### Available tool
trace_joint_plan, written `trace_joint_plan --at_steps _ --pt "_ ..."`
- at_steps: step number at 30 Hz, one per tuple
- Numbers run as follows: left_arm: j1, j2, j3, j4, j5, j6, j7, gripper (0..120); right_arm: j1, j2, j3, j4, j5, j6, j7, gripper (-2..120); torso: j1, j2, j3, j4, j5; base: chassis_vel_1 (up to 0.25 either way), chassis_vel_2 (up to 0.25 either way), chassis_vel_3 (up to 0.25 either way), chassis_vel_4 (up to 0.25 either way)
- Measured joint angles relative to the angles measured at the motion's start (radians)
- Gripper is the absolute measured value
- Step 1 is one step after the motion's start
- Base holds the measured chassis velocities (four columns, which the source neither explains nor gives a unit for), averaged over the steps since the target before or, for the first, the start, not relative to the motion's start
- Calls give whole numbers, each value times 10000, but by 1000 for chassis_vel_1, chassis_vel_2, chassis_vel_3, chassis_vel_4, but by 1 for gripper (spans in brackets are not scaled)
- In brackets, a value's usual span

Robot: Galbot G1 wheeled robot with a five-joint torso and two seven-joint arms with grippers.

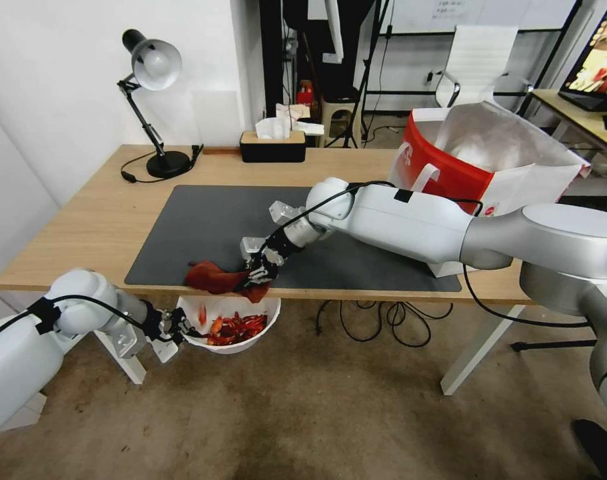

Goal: Sweep shrimp from table into container with towel, then put container into takeout bag.

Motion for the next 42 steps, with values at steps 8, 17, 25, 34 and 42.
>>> trace_joint_plan --at_steps 8,17,25,34,42 --pt "115 182 -72 -248 -104 74 14 0 -20 -222 -518 495 46 -209 66 7 -2 -1 3 7 -5 0 0 0 0" --pt "274 103 -152 -228 -75 87 19 0 105 -608 -336 1024 221 -278 308 7 3 -2 2 -8 -1 0 0 0 0" --pt "381 112 -225 -361 -44 152 33 0 -148 -850 700 1409 330 -226 954 7 3 -1 2 -3 -2 0 0 0 0" --pt "992 251 -614 -661 -4 165 32 0 -1090 -1813 3024 3572 1841 -2222 8671 7 1 2 -1 1 4 0 0 0 0" --pt "1410 364 -763 -862 50 175 17 0 -2239 -3126 4072 4666 3899 -3806 13843 7 1 2 0 -10 7 0 0 0 0"
